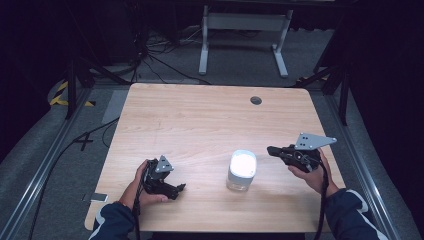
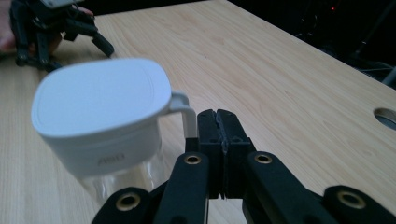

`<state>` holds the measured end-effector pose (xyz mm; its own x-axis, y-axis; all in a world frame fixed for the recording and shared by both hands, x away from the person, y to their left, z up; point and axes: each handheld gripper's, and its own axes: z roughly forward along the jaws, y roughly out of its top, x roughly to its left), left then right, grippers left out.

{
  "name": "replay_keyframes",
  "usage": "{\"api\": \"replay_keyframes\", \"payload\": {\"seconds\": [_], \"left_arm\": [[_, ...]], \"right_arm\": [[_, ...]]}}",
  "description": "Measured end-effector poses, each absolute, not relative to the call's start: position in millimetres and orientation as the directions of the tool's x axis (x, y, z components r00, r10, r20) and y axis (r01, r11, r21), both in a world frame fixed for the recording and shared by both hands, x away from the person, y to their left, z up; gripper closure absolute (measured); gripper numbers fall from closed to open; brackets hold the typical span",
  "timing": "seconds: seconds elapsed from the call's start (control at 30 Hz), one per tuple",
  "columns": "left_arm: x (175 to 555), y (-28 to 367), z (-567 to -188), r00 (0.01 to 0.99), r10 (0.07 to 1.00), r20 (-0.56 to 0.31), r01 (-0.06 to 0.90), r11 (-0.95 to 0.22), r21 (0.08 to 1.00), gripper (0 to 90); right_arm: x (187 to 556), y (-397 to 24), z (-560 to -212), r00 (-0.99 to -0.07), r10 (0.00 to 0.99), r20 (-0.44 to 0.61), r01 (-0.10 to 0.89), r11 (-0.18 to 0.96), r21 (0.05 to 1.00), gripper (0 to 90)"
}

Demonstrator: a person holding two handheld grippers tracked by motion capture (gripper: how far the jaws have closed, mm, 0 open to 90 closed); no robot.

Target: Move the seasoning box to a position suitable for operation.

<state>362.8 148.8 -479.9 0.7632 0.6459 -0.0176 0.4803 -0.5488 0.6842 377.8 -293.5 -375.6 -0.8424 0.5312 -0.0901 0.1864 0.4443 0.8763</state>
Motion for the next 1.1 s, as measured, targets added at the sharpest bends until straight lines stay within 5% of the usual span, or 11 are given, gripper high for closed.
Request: {"api": "replay_keyframes", "payload": {"seconds": [0.5,0.83,1.1], "left_arm": [[362.9,148.9,-479.9,0.764,0.644,-0.018,0.479,-0.550,0.684,0.3],[363.2,149.6,-479.7,0.775,0.632,-0.010,0.464,-0.557,0.689,1.0],[361.2,146.2,-475.1,0.789,0.614,-0.010,0.434,-0.546,0.717,26.6]], "right_arm": [[395.6,-236.1,-372.7,-0.894,0.438,-0.094,0.133,0.459,0.878,89.9],[394.6,-234.4,-377.2,-0.899,0.431,-0.081,0.143,0.462,0.875,90.0],[396.8,-235.1,-378.0,-0.899,0.432,-0.076,0.145,0.456,0.878,90.0]]}}
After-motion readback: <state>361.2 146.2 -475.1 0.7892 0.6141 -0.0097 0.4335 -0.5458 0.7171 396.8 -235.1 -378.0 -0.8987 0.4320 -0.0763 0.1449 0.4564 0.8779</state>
